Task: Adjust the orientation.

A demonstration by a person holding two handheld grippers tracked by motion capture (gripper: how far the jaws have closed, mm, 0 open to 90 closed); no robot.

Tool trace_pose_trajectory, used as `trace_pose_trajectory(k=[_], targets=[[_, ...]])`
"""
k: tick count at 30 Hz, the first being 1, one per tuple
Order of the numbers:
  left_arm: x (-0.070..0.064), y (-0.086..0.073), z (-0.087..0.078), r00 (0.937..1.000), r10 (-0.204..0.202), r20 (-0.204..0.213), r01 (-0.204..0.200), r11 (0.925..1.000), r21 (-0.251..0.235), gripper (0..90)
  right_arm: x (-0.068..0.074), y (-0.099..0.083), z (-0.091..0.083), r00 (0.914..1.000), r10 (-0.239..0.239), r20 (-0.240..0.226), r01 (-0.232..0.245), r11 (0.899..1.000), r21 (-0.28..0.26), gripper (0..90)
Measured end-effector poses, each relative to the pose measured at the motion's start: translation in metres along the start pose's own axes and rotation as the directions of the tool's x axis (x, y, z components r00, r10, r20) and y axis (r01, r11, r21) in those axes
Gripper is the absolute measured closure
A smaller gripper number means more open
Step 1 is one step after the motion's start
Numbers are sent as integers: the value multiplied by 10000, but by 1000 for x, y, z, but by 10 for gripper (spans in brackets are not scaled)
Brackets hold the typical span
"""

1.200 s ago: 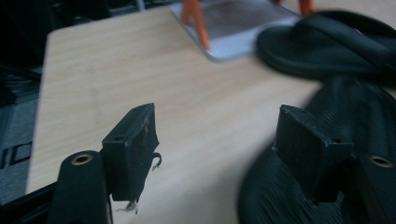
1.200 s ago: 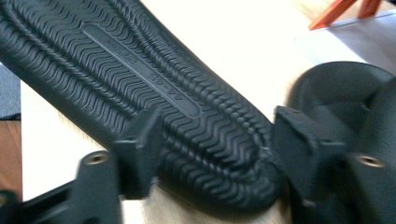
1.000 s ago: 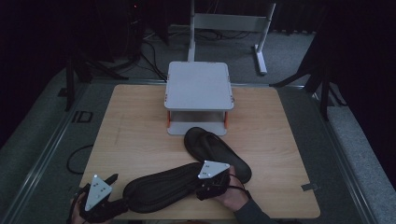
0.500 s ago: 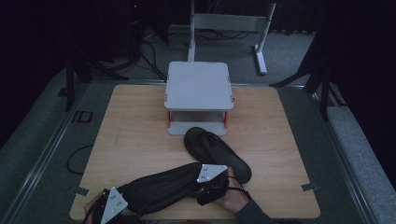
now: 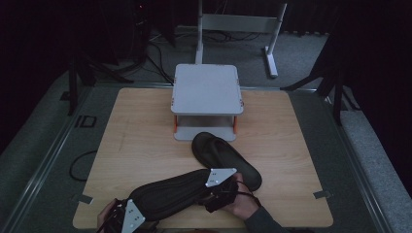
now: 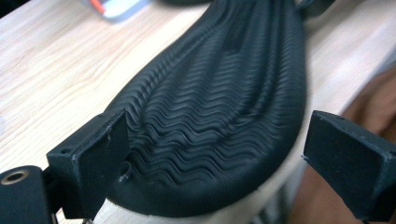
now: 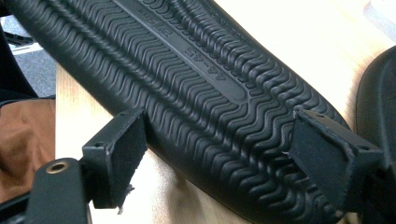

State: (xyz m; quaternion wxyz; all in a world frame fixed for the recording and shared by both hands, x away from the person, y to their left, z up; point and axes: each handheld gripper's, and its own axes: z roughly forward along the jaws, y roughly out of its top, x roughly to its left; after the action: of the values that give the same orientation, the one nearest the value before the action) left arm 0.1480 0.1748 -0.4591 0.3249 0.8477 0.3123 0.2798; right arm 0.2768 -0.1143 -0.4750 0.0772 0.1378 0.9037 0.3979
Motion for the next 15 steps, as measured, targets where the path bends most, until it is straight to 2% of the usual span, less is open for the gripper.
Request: trace_pose_trajectory(k=[1, 4, 8, 11, 15], targets=[[-1, 1, 2, 9997, 59, -227, -60, 10000, -52, 21, 1, 0, 0, 10000, -66, 72, 65, 10000, 24, 190], [2, 4, 6, 9997, 129, -230, -131, 9999, -99, 22, 1, 1, 2, 9999, -124, 48, 124, 9999, 65, 189], [11, 4, 10, 9996, -238, -136, 232, 9989, -395, 24, 1, 2, 2, 9997, -133, 187, 131, 9999, 106, 192], [17, 4, 10, 9979, -465, -458, 440, 9976, -538, 44, 2, 3, 1, 9994, -158, 304, 158, 9999, 9, 191], [31, 3, 15, 9937, -928, -628, 879, 9932, -761, 55, 0, 5, 0, 9993, -218, 310, 218, 9998, -8, 179]])
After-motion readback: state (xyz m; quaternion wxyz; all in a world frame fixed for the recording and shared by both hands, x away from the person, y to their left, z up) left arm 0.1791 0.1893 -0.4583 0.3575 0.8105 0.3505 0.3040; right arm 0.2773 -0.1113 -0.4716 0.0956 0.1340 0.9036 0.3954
